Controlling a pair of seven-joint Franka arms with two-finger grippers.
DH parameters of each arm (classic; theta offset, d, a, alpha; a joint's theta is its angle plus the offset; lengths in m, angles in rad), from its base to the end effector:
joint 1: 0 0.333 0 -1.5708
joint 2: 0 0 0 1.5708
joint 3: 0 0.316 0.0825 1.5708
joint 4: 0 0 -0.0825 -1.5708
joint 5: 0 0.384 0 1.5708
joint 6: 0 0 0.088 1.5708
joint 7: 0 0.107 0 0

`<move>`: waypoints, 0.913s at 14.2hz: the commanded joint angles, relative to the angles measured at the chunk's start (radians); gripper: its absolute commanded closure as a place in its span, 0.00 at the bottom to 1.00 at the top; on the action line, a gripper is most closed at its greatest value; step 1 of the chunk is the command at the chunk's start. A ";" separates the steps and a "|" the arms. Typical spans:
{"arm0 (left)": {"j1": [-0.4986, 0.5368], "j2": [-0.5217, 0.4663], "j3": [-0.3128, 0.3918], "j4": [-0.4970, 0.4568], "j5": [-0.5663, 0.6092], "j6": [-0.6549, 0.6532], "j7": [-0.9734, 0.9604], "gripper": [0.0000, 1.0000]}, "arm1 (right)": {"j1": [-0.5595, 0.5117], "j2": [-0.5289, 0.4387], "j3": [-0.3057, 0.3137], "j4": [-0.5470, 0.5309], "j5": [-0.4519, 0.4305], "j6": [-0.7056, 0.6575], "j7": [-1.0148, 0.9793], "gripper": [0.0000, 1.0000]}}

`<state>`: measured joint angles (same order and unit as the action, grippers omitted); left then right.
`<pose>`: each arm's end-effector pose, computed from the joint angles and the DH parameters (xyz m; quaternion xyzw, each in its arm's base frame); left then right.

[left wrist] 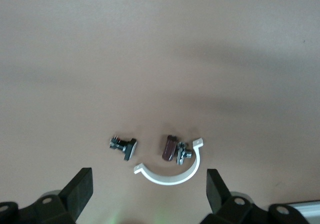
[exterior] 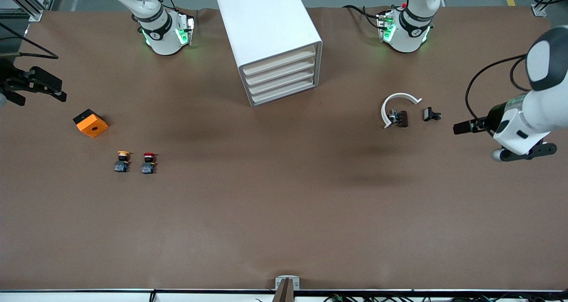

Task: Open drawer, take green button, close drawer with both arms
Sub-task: 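Move the left gripper toward the cabinet while the right gripper follows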

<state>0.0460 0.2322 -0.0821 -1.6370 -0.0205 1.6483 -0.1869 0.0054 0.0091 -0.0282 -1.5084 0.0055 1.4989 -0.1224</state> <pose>0.6063 -0.0201 0.4643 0.9908 0.0768 -0.1113 0.0072 0.5503 -0.0118 0.6425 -0.9987 -0.0499 0.0091 0.0033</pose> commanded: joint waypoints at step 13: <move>-0.182 0.285 -0.010 0.029 -0.229 0.103 -0.391 0.00 | 0.168 0.074 0.002 0.034 -0.001 0.007 0.272 0.00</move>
<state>-0.0793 0.4830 -0.0964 -1.6335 -0.2283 1.7391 -0.4646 0.1595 0.0610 -0.0225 -1.5073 0.0055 1.5171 0.0725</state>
